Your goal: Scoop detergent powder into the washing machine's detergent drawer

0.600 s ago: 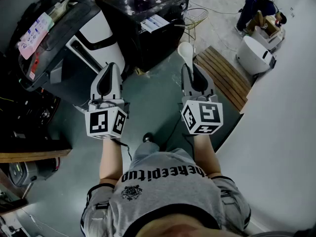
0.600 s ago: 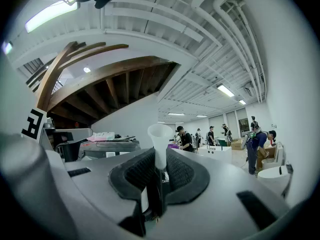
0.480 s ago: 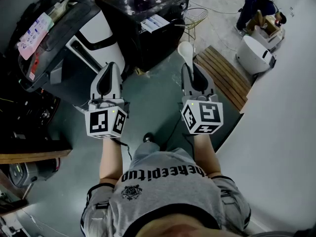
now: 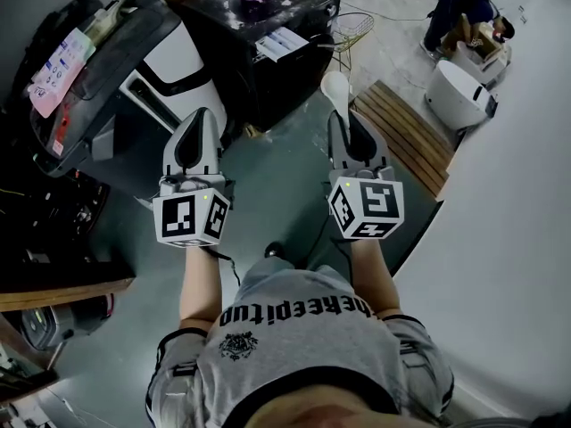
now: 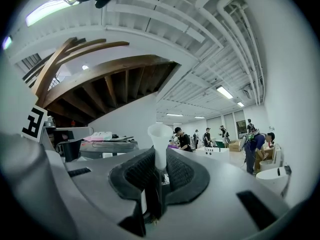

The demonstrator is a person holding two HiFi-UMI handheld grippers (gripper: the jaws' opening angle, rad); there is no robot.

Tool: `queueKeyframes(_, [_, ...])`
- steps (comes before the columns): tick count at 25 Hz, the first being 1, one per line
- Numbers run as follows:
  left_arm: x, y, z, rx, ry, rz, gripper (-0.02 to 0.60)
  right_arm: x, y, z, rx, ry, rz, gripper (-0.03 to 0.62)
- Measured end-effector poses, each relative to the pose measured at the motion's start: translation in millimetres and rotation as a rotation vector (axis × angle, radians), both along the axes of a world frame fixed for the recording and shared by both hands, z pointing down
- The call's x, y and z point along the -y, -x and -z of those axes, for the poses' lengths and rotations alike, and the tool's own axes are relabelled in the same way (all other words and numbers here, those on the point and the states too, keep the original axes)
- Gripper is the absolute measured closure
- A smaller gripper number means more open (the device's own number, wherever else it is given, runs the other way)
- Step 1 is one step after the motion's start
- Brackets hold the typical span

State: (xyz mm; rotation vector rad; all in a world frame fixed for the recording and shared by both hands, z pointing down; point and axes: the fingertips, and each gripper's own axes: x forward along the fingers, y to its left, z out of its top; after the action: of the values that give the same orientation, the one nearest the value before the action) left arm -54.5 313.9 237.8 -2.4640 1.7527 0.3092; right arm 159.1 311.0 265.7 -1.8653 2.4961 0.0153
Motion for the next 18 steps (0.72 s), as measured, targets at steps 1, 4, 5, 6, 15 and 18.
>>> queueKeyframes(1, [3,2,0,0.002,-0.003,-0.004,0.578,2,3,0,0.002,-0.002,-0.006,0.530])
queueKeyframes(4, [9,9,1,0.006,-0.011,-0.018,0.578,6,9,0,0.011,-0.013,-0.026,0.530])
queueKeyframes(5, [10,12,0,0.009,-0.013,-0.023,0.578,8,11,0,0.013,-0.015,-0.033,0.530])
queueKeyframes(6, [12,14,0,0.011,-0.016,-0.028,0.578,9,13,-1,0.013,-0.017,-0.039,0.530])
queueKeyframes(15, [25,31,-3,0.014,-0.020,-0.060,0.578,16,38,3,0.013,-0.027,-0.008,0.530])
queueKeyframes(18, [29,32,-2,0.011,-0.022,-0.064,0.578,22,37,2,0.020,-0.015,-0.016,0.530])
